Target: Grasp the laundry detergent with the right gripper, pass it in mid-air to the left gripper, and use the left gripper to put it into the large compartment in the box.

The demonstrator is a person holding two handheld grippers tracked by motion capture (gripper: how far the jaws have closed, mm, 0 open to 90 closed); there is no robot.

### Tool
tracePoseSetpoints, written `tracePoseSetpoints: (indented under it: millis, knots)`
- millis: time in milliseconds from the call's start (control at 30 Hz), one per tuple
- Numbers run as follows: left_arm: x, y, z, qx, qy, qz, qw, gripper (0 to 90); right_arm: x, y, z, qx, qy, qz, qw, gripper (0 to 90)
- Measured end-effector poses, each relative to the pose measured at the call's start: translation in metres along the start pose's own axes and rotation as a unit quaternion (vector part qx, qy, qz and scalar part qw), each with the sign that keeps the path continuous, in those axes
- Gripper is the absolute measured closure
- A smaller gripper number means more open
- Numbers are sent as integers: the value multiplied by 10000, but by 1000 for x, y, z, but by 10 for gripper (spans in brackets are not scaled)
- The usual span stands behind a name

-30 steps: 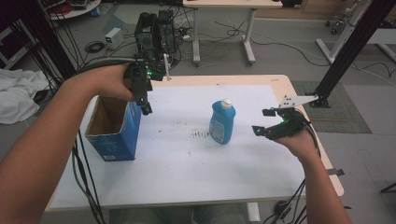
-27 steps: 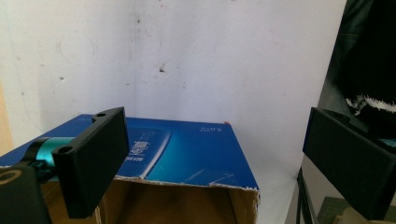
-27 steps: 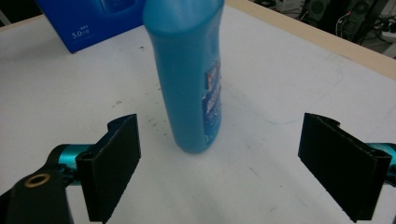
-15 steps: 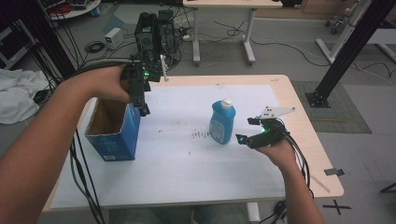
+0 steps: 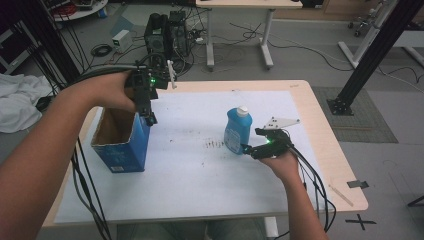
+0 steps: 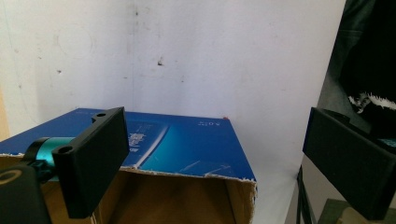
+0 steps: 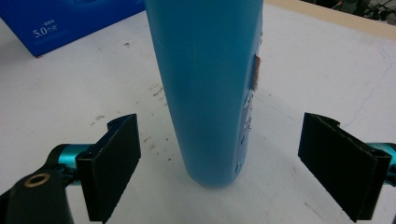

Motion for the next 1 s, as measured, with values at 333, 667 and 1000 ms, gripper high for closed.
tracePoseSetpoints:
  millis: [333, 667, 1000]
  knots:
    - [-1, 1, 0, -11, -16, 13, 10000, 69, -18, 2, 1, -189, 114, 23, 9998, 121]
    - [0, 0, -1, 3, -31, -6, 10000, 69, -30, -1, 10, -379, 504, 59, 9980, 121]
    - [-3, 1, -2, 1, -48, -25, 10000, 70, -40, -3, 15, -458, 670, -45, 9967, 121]
Point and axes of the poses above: each handheld gripper's, and its own axes: x roughly backward along the jaws, z roughly out of its top, y roughly to its right, the point moved 8 cm from there along -x, roughly forward along the jaws, and after that the axes turned 15 degrees about -y, right-handed, at the moved point
